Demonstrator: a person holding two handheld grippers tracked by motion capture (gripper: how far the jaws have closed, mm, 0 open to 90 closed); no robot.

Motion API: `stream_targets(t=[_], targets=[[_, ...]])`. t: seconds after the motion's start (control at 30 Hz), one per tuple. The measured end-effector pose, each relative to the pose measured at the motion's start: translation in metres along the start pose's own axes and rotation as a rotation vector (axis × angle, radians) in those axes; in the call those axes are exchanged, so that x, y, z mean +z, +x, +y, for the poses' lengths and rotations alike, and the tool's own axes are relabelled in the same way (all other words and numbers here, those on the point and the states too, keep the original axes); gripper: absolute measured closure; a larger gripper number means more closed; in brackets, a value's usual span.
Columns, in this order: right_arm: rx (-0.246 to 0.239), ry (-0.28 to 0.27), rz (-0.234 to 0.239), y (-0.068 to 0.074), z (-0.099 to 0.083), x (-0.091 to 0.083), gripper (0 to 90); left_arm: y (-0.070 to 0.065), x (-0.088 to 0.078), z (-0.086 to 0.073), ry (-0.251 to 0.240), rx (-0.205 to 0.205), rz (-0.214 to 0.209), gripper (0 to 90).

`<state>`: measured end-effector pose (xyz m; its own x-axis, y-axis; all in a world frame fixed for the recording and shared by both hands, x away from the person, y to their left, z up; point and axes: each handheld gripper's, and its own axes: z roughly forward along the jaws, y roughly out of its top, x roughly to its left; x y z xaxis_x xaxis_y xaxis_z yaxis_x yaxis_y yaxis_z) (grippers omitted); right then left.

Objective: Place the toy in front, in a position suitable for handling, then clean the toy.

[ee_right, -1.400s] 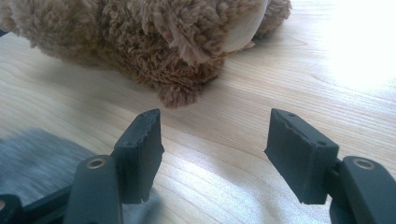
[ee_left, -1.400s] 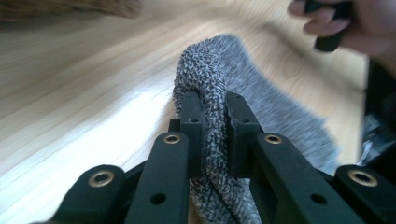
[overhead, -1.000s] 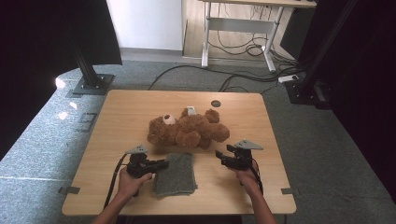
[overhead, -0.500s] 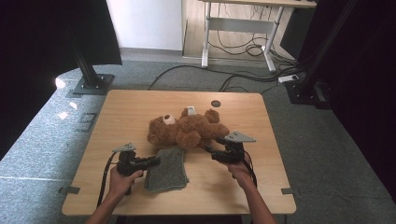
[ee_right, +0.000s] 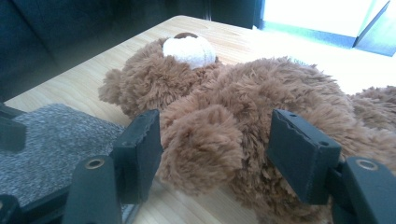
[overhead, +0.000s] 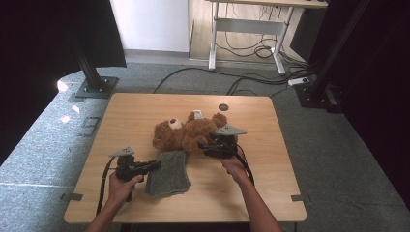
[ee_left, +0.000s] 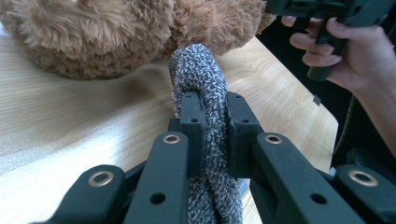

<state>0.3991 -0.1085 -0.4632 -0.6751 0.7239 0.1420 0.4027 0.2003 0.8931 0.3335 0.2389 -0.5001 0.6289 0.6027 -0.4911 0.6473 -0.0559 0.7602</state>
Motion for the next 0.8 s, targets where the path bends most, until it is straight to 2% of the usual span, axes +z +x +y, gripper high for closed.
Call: stream_targets(t=[0.33,0.57,0.8], targets=[[0.013,0.016,-0.005,-0.004,-0.001,0.010,34.5,0.003,-0.011,0.004,-0.046,-0.031,-0.035,79.3],[0.015,0.009,-0.008,-0.005,-0.001,0.009,34.5,0.000,-0.025,0.009,-0.099,-0.022,-0.051,79.3],[0.019,0.027,-0.009,-0.005,0.001,0.017,34.6,0.003,-0.033,0.011,-0.127,-0.048,-0.064,79.3]])
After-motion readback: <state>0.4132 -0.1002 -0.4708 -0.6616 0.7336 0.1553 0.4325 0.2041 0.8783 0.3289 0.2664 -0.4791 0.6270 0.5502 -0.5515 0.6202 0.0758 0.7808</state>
